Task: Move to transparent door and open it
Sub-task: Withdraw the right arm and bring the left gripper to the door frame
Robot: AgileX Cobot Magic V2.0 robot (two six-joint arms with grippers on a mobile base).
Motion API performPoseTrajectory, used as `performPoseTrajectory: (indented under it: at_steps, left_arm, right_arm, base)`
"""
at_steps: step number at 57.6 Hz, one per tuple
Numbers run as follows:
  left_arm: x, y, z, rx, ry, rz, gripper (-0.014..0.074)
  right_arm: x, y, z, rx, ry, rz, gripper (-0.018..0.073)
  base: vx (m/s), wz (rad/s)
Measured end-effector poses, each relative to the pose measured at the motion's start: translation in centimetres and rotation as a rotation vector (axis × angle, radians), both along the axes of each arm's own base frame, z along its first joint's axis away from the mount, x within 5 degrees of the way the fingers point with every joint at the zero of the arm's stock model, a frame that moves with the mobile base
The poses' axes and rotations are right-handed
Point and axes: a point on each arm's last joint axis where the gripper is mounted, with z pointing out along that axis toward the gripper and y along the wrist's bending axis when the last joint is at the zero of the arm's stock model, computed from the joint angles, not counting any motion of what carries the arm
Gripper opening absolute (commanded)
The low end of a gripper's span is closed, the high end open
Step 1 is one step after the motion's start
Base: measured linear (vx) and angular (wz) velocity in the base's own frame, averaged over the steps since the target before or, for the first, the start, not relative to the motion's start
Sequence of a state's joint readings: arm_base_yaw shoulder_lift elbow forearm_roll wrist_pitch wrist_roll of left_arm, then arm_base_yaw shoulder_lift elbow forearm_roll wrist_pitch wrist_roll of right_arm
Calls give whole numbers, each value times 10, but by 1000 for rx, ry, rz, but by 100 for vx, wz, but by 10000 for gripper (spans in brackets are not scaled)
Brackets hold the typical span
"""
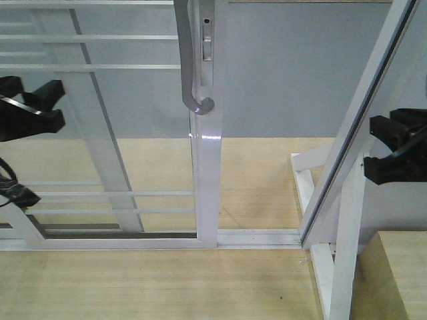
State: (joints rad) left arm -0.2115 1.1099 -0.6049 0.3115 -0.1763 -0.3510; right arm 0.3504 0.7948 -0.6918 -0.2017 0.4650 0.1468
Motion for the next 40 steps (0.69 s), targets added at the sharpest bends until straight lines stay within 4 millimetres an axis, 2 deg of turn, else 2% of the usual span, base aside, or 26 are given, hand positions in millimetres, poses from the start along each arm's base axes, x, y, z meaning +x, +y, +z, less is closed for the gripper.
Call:
performPoseTrajectory:
  at_steps: [9, 20, 40]
  left_arm:
    - [19, -29, -21, -30, -25, -126, 523]
    - [50, -49, -47, -47, -5, -185, 523]
    - [128, -79, -40, -54, -87, -219, 525]
  right_arm:
    - [-15, -6, 6, 4, -10, -11, 232]
    - [-17, -7, 6, 5, -12, -13, 232]
    - [-17, -7, 6, 5, -11, -13, 232]
  base:
    - [0, 0]
    - [0, 0]
    - [0, 0]
